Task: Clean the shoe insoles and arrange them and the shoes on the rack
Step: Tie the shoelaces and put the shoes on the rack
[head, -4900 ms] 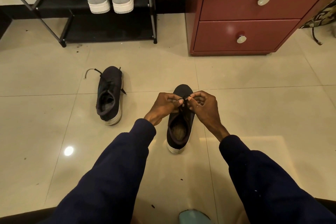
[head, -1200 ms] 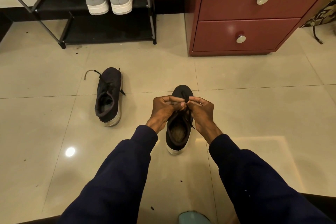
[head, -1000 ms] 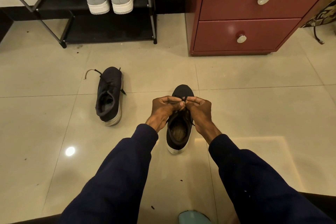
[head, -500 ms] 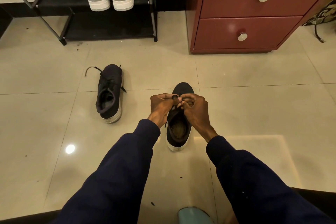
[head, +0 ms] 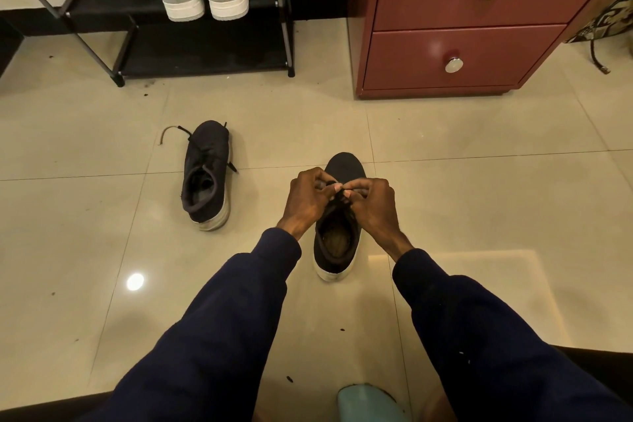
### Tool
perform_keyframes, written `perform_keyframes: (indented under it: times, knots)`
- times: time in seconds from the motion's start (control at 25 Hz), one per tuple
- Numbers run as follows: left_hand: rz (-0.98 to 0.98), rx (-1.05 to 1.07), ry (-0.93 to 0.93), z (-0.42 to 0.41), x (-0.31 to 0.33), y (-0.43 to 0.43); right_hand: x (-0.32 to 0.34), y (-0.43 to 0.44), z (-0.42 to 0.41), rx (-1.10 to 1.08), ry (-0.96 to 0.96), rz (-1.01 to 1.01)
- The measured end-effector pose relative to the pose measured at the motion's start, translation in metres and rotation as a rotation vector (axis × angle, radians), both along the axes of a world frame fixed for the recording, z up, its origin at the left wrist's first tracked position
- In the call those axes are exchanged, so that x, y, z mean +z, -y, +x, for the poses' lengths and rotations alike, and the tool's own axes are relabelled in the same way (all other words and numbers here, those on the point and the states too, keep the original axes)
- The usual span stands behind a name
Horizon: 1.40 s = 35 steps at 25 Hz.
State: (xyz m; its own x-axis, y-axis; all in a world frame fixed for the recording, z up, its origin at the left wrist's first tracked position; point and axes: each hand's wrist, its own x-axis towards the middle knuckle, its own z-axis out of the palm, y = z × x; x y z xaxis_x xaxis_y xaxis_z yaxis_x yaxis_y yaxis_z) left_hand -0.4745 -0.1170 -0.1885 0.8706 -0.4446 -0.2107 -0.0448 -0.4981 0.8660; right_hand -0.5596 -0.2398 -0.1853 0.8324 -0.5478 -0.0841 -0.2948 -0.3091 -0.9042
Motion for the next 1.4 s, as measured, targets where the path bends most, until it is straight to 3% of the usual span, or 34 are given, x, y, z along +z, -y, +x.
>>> perform_keyframes:
  times: [0.16,0.36,0.52,0.6,0.72,0.88,0.96,1.04,1.16,1.4]
  knots:
    - [-0.028,0.093,-0.111,0.001,0.000,0.003,0.000,0.000,-0.003,0.001,0.058,0.055]
    - [-0.071,0.228,-0.350,0.007,-0.002,0.009,-0.004,-0.001,-0.012,0.147,0.100,-0.124]
    - [-0.113,0.362,-0.538,0.008,0.004,0.009,-0.011,-0.004,-0.012,0.081,0.060,-0.369]
    - [-0.131,0.442,-0.595,0.017,0.004,0.003,-0.010,0.001,-0.017,-0.023,0.074,-0.301]
    - [-0.101,0.537,-0.582,0.031,-0.008,-0.016,-0.014,0.020,-0.031,-0.210,-0.016,-0.096]
    - [-0.088,0.600,-0.520,0.025,-0.019,-0.021,-0.017,0.028,-0.031,-0.283,-0.156,-0.031]
    - [-0.078,0.546,-0.460,0.021,-0.021,-0.021,-0.010,0.025,-0.028,-0.244,-0.239,0.105]
    - [-0.039,0.455,-0.407,0.019,-0.018,-0.027,-0.003,0.019,-0.032,-0.072,-0.401,0.242]
    - [-0.011,0.417,-0.297,0.023,-0.011,-0.042,-0.008,0.003,-0.034,0.099,-0.437,0.146]
    - [-0.045,0.350,-0.177,0.030,-0.009,-0.065,-0.025,-0.012,-0.004,0.171,-0.335,-0.075]
